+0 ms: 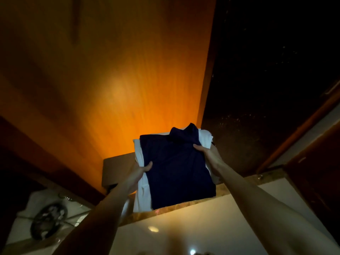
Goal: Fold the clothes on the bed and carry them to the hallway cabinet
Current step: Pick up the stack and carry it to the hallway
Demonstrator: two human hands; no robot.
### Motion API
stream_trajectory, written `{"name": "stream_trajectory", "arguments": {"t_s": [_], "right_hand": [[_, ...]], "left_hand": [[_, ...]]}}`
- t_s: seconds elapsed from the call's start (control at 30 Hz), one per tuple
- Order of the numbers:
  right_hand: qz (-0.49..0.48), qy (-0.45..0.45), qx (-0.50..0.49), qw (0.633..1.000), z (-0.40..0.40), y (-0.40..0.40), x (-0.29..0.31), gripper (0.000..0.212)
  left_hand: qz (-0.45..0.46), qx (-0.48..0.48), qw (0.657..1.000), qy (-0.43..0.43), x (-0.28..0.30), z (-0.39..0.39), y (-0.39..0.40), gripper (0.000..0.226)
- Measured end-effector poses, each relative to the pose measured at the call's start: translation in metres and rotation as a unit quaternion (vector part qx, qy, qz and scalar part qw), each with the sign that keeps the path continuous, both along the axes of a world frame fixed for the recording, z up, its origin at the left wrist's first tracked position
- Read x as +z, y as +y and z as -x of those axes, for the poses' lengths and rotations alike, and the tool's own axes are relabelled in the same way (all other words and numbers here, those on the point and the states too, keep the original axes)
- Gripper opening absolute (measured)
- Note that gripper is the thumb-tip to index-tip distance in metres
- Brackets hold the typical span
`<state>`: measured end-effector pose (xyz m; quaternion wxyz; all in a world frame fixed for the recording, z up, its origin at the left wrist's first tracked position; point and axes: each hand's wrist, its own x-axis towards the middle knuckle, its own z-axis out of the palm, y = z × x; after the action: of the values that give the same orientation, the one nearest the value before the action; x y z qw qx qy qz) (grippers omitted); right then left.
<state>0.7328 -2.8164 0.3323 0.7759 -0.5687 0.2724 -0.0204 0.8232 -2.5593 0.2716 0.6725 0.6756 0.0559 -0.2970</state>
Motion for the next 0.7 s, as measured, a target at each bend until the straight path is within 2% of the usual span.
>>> {"name": "stream_trajectory", "arguments": {"t_s": [0.07, 0.17, 0.3, 0.43, 0.47, 0.53, 0.57, 0.7], "right_hand": [[-0.001, 0.003, 0.019, 1.000, -0.012, -0.007, -0.006, 0.020], [-0.016, 0.016, 0.034, 0.999, -0.030, -0.012, -0.017, 0.010], [-0.013, 0.026, 0.033, 0.999, -0.060, -0.015, -0.048, 0.030], [-0.001, 0.032, 0.026, 0.999, -0.097, -0.022, -0.093, 0.032], [0.010, 0.029, 0.024, 0.999, -0.107, -0.025, -0.106, 0.032], [0.035, 0.017, 0.030, 0.999, -0.126, -0.029, -0.134, 0.033], [0.049, 0.011, 0.035, 0.998, -0.136, -0.031, -0.148, 0.034], [0.071, -0.012, 0.065, 0.995, -0.172, -0.044, -0.222, 0.043]], "left_hand": [[-0.010, 0.024, 1.000, 0.006, -0.007, -0.002, -0.004, 0.015], [-0.014, 0.038, 0.999, 0.011, -0.016, -0.012, -0.006, 0.043], [-0.003, 0.032, 0.999, 0.018, -0.031, -0.030, -0.006, 0.025], [-0.009, 0.032, 0.999, -0.004, -0.064, -0.056, -0.008, 0.030], [-0.010, 0.033, 0.999, -0.015, -0.074, -0.063, -0.009, 0.040], [-0.011, 0.028, 0.999, -0.031, -0.098, -0.073, -0.010, 0.077], [-0.007, 0.029, 0.999, -0.043, -0.111, -0.079, -0.011, 0.084], [-0.017, 0.072, 0.995, -0.068, -0.171, -0.105, -0.027, 0.060]]}}
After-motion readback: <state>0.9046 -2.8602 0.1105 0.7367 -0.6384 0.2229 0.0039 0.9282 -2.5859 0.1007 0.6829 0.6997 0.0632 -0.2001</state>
